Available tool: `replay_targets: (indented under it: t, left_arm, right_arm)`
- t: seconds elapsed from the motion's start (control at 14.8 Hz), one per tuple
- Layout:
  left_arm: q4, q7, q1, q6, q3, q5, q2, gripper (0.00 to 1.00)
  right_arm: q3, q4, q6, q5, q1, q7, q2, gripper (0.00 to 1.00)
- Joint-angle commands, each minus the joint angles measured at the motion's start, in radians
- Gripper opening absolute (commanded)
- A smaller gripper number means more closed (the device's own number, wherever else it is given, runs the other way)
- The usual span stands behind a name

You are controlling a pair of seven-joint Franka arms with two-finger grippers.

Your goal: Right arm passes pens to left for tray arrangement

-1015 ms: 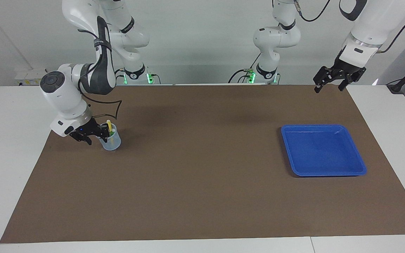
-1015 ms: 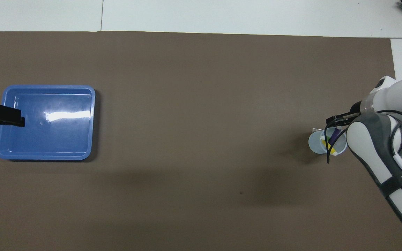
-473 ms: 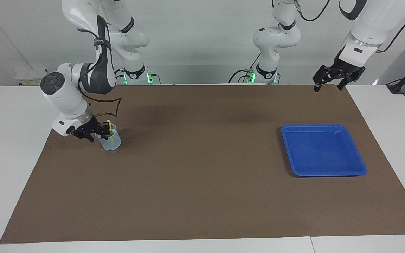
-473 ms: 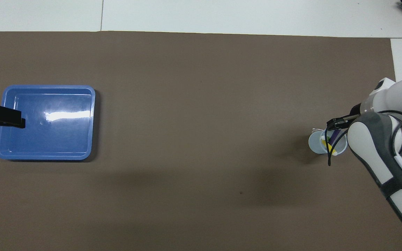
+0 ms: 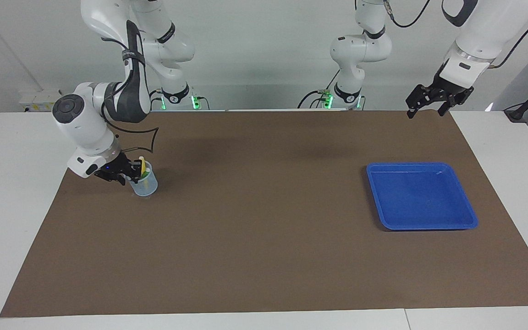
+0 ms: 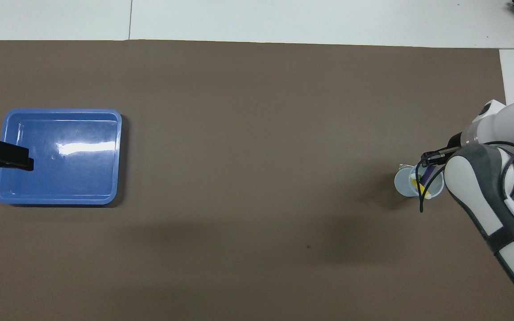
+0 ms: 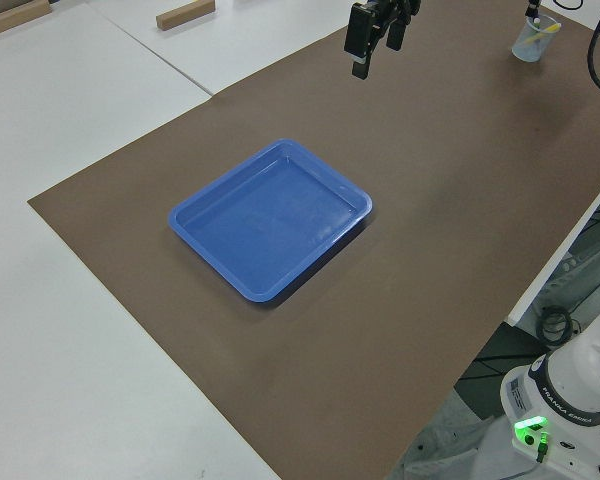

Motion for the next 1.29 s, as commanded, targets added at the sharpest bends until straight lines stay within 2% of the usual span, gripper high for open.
replay_targets:
  t: [0.0, 0.27, 0.41, 0.68, 0.74, 0.95, 1.22]
  left_arm:
    - [-0.029, -0.007, -0.007, -0.018, 0.006, -0.011, -0.032, 1.00]
    - [-0.029, -0.023, -0.031, -0.030, 0.004, -0.011, -0.033, 1.00]
    - [-0.034, -0.154, -0.048, -0.036, -0.006, -0.017, -0.033, 1.00]
    - [-0.119, -0.502, -0.072, 0.008, -0.011, -0.264, -0.071, 1.00]
    - [-0.162, -0.556, -0.092, 0.036, -0.011, -0.308, -0.093, 1.00]
    - [-0.317, -0.751, -0.161, 0.195, -0.011, -0.426, -0.168, 1.00]
    - [-0.484, -1.102, -0.238, 0.465, -0.011, -0.603, -0.242, 1.00]
  right_arm:
    - [0.003, -0.020, -0.017, 0.019, -0.008, -0.005, -0.023, 0.41]
    - [0.003, -0.019, -0.029, 0.019, -0.008, -0.005, -0.024, 0.41]
    - [0.003, -0.020, -0.029, 0.019, -0.008, -0.006, -0.024, 0.30]
    - [0.003, -0.020, -0.040, 0.019, -0.014, -0.011, -0.024, 0.05]
    - [0.003, -0.020, -0.048, 0.019, -0.014, -0.013, -0.024, 0.00]
    - [0.005, 0.021, -0.102, 0.019, -0.021, -0.013, -0.035, 0.00]
    - [0.006, 0.215, -0.305, 0.019, -0.008, -0.014, -0.062, 0.00]
